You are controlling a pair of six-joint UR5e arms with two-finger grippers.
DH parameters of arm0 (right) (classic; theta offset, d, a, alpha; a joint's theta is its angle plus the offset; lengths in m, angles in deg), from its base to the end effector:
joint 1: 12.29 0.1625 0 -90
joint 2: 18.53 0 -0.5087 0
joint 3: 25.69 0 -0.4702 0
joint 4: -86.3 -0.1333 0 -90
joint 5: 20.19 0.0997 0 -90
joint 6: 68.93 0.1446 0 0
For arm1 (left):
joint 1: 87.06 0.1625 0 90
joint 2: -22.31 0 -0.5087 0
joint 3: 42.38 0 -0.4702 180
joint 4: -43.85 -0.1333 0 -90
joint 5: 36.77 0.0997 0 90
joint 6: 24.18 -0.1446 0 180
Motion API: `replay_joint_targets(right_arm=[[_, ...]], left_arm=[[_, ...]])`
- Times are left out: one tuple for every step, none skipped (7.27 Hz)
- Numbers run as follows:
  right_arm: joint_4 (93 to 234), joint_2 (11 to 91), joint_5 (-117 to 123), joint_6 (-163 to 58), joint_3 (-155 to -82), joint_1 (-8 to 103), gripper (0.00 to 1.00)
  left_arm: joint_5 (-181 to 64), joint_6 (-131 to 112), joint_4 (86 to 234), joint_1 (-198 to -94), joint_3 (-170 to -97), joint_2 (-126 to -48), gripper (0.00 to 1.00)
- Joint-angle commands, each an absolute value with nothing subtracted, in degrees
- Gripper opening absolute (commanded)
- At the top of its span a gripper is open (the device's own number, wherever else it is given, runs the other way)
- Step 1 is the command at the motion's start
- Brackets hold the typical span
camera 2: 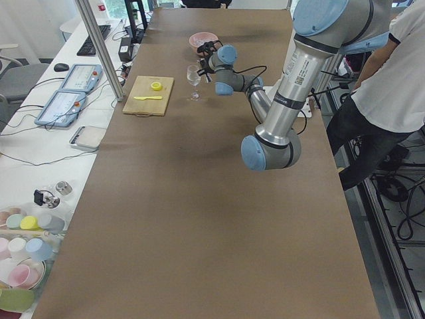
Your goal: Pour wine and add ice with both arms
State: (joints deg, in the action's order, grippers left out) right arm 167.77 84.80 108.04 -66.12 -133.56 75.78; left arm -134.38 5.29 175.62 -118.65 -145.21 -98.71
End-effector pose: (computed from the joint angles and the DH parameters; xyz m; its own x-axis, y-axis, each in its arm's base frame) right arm 0.0278 -0.4755 0.7084 0.7810 -0.1184 0.6132 -0.0055 0.9805 0.1963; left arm 0.5806 -0.4910 0.1842 0.3861 0.7756 -0.4993 0.1435 0.4842 0.8631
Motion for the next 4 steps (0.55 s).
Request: replay_joint_targets(right_arm=[[167.77, 85.01, 108.04, -66.12, -133.53, 75.78, 1.00], [167.77, 84.92, 108.04, -66.12, -133.53, 75.78, 1.00], [167.77, 85.01, 108.04, -66.12, -133.53, 75.78, 1.00], [167.77, 85.01, 108.04, -66.12, -133.53, 75.78, 1.00]], left_arm=[[-134.85, 4.92, 168.52, -118.88, -145.03, -101.51, 0.00], [-134.85, 4.65, 168.14, -118.88, -143.64, -101.96, 0.00], [-134.85, 4.65, 168.04, -118.88, -141.80, -102.84, 0.00], [-134.85, 4.65, 168.04, -118.88, -140.56, -103.80, 0.00]])
